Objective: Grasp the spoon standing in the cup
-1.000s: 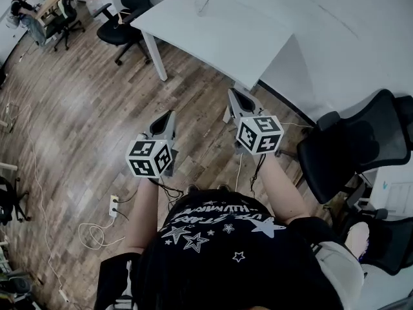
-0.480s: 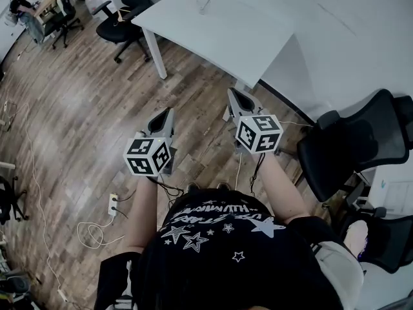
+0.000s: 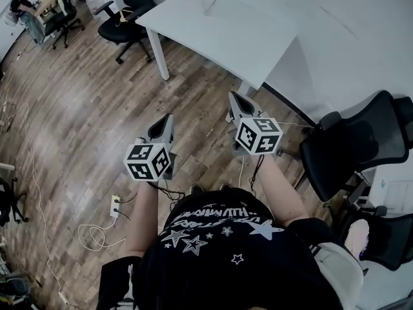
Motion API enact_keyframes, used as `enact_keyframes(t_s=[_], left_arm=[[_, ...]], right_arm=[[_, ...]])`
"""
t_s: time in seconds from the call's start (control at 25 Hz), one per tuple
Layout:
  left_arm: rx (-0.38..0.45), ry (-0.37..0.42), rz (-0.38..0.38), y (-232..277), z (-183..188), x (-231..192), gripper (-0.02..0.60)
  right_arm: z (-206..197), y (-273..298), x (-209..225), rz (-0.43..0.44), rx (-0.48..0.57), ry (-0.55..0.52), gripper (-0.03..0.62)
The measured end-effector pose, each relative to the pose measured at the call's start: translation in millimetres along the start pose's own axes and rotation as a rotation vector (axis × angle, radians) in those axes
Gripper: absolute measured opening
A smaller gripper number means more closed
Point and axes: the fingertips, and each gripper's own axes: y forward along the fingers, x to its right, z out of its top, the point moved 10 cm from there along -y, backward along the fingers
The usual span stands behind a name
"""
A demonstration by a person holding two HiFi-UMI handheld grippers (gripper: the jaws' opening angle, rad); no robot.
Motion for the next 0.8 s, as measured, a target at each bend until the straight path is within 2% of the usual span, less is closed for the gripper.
enact_keyframes(t_s=[0.4,0.8], left_arm=[[-0.002,-0.026,-0.028,-13.0,-3.6,-20.0,0.006],[-0.019,-0.050,0.006,5.3,-5.2,-43.4,0.006]], right_arm=[[-5.4,6.2,-23.3,-0.030,0.005,0.001,0.009],[-8.1,37.3,0.9,-0.044,-0.014,0.019,0.009]])
